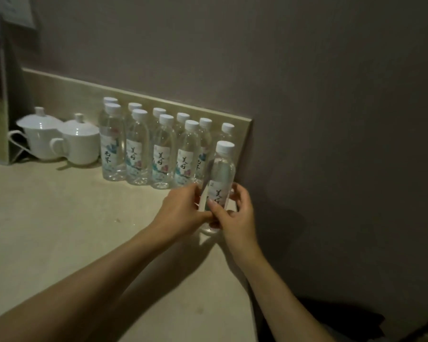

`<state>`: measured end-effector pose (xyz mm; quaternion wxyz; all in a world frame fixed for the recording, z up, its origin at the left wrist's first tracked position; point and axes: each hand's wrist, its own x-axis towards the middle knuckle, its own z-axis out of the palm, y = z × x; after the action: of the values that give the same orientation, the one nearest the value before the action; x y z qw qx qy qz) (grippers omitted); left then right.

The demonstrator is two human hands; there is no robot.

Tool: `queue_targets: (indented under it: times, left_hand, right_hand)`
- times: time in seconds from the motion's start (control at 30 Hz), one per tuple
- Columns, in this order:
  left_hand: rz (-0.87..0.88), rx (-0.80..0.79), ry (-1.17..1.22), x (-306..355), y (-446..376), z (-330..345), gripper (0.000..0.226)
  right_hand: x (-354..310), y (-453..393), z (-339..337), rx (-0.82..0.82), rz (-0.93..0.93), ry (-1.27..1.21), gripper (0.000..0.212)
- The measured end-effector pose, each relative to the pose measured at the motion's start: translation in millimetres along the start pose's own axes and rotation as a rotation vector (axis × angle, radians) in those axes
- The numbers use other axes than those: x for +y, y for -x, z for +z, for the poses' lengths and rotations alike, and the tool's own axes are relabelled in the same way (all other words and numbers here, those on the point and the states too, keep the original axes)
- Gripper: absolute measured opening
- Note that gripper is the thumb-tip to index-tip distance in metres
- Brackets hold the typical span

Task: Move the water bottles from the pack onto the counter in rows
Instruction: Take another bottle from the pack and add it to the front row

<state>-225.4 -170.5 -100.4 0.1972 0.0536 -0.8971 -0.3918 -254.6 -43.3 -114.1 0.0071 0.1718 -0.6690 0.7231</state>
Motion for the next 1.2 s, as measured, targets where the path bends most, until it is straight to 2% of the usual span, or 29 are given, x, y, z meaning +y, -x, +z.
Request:
queue_targets:
  times: [0.13,0.27,0.37,0.47,0.57,0.8,1.03,1.2]
  left_hand:
    - [0.009,0.013,0.0,-13,-13,6,0.036]
    - [0.04,0.018,0.039,-15,-19,11,0.031]
    - [0.026,0.06,0.004,-16,-25,13,0.026]
    - [-0.008,0.14,-0.013,-15,-29,16,0.031]
    - [-0.035,0.16,-0.139,-16,-33,17,0.029]
    - [0.055,0.094,-0.457,-12,-47,9,0.03]
    - [0.116,0.051,-0.472,-14,-59,9,0.026]
    - [0.108,0.019,-0.459,-18,-69,8,0.023]
  right_hand:
    - [21,-16,6,0.018,0.007,0.06,0.057]
    - [28,-27,4,-0.038,0.038,0.074,0.055]
    - [29,-39,4,-0.053,0.047,0.096,0.055]
    - [31,-51,6,-0.056,0.05,0.151,0.052]
    - [35,-59,11,-0.035,0.022,0.24,0.048]
    - [21,-69,17,0.012,-0.067,0.568,0.048]
    - [9,-80,28,0.017,0.004,0.772,0.056]
    - [5,-87,37,0.038,0.044,0.828,0.05]
